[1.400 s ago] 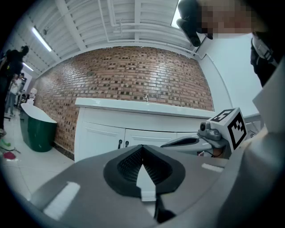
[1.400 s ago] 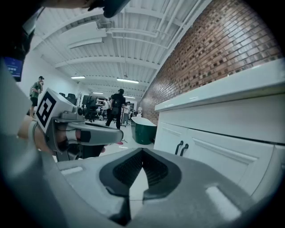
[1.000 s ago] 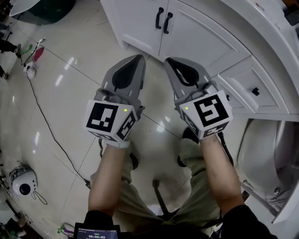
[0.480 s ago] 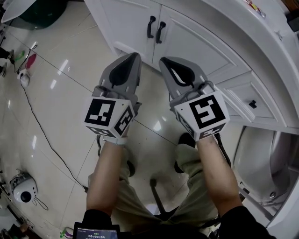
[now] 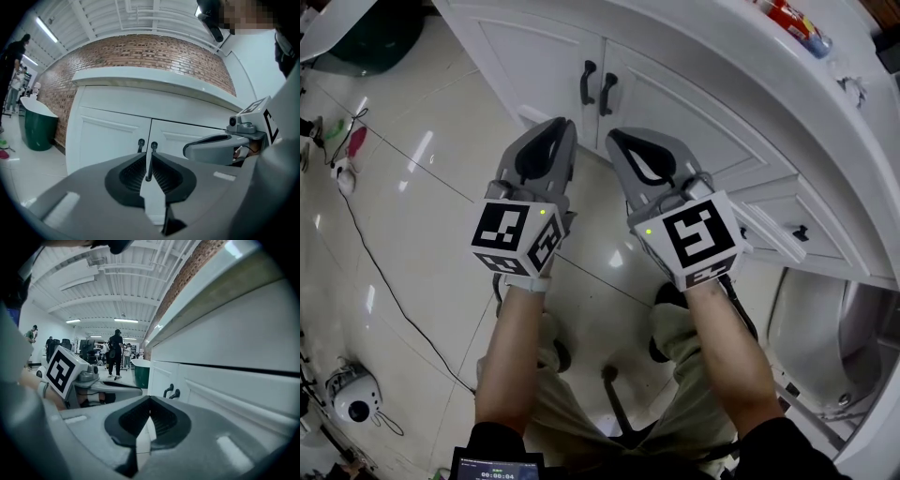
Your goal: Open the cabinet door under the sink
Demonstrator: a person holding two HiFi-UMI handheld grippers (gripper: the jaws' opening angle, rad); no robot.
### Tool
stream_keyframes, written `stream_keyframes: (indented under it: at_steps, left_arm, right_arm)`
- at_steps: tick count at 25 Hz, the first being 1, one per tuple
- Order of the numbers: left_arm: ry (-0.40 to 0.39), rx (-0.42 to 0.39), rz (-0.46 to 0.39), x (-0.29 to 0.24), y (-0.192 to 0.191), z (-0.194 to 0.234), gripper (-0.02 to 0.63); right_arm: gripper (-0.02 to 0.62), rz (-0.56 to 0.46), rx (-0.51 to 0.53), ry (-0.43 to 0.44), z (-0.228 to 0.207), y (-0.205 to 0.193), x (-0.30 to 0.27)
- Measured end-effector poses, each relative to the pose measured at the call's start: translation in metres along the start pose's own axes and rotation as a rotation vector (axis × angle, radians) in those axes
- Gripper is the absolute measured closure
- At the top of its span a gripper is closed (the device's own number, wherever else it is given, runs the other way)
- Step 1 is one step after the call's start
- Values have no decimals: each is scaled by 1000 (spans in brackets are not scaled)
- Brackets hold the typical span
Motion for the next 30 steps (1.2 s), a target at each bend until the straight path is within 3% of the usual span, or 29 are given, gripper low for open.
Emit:
stream_keyframes:
  at_steps: [20,30]
  left_arm:
    - [71,-40,93,-66,-19,15,466]
    - [105,-27,93,-81,-24,18,486]
  right_arm:
    - [603,23,35,-19,-34,5,-7]
    - [604,46,98,-27,-40,2,0]
Point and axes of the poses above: the fingertips, and each gripper's own axes: x backward along the fingers, z to its left, y out of its top, the point moved 5 cm from there along x, backward along the fingers, and after that the axes turned 12 degrees about -x, right-handed, at the moved point
